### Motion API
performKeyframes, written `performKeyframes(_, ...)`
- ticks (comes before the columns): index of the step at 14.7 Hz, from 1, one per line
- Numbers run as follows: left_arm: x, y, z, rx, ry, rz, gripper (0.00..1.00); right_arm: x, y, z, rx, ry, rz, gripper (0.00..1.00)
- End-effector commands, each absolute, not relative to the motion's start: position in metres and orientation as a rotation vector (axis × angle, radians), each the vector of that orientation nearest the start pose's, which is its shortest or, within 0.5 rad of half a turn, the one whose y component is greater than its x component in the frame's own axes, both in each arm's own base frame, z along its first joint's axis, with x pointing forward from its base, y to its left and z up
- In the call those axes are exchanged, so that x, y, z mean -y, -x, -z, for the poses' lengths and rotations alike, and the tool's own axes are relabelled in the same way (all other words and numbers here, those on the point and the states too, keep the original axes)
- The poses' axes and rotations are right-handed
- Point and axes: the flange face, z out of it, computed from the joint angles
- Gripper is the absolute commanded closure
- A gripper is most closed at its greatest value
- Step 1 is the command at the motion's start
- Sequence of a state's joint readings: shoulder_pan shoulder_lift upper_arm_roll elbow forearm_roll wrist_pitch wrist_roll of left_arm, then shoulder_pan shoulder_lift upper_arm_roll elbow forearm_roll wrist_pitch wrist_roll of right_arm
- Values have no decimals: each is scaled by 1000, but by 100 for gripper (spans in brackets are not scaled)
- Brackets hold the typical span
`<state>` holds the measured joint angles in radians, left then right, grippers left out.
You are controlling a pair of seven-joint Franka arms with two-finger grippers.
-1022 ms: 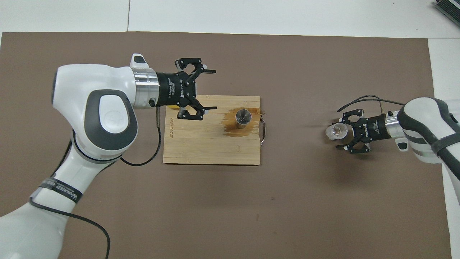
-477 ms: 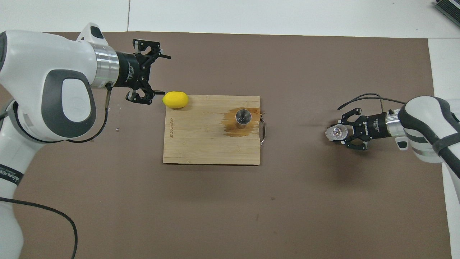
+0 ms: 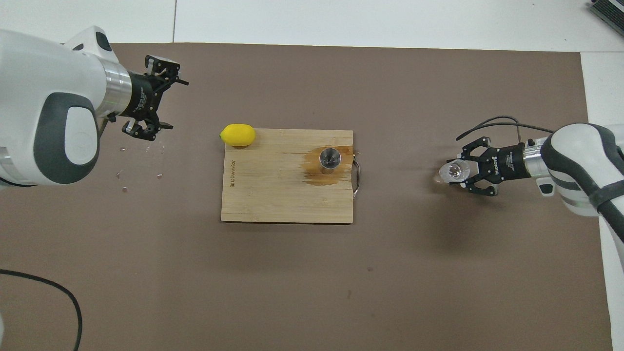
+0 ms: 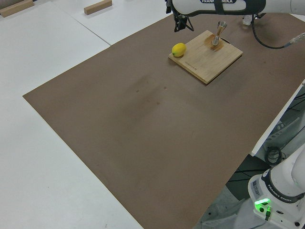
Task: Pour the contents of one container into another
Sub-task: 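Open the left gripper and withdraw while the right gripper grasps the glass, then lift the glass cup with the right gripper and carry it over the metal cup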
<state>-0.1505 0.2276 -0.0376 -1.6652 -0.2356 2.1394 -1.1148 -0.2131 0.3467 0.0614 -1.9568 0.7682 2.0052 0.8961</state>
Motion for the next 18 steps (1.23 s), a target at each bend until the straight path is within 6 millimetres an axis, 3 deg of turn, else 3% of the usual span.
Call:
performKeyframes(1, 84, -630, -520, 1529, 3045, 126, 0, 15, -603, -325, -1791, 1810, -660, 100)
performKeyframes(6, 5, -615, -535, 1112, 3171, 121, 0, -54, -626, -362, -1898, 1798, -624, 100)
performKeyframes(7, -12, -611, -539, 982, 3206, 125, 0, -68, -630, -372, -1911, 1823, -603, 100)
performKeyframes(9, -25, -603, -544, 669, 3245, 103, 0, -90, -637, -387, -1952, 1837, -572, 100)
performKeyframes(12, -19, -591, -557, 243, 3204, 93, 0, -127, -642, -405, -1975, 1871, -534, 100)
performKeyframes(15, 6, -575, -578, -24, 3190, 86, 0, -164, -648, -417, -1997, 1922, -473, 100)
performKeyframes(18, 36, -555, -598, -143, 3153, 39, 0, -196, -647, -424, -2013, 1986, -395, 100)
